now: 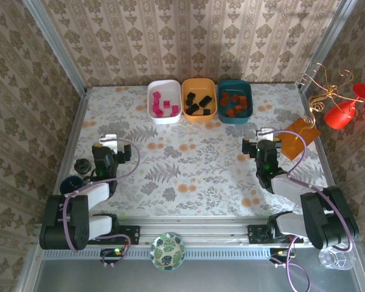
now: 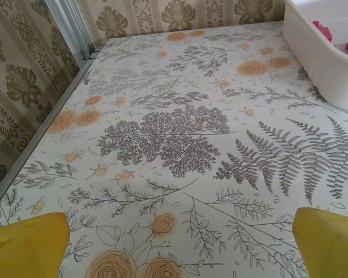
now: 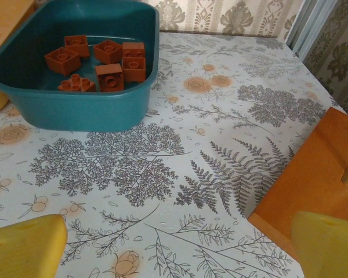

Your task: Sort the legos into containers by color

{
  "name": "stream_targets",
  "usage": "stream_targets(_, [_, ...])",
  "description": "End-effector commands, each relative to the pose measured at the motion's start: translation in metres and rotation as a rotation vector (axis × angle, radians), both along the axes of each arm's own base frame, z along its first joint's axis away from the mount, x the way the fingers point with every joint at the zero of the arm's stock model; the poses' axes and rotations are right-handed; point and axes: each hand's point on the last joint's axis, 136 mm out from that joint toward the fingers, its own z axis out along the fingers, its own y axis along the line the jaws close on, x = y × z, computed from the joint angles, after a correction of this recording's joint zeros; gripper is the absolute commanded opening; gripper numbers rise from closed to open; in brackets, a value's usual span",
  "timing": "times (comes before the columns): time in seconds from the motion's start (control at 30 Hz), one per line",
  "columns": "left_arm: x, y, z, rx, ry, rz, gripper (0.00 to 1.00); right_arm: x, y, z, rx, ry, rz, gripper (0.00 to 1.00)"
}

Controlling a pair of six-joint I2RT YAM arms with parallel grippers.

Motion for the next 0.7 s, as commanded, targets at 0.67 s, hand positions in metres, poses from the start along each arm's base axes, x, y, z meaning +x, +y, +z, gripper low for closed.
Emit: stream_targets(0.67, [0.048,-0.004,-0.016,-0.024,-0.016,-0.088,1.0,0.036,-0.022,-0.017,0.088,-0.061,-0.003,1.0])
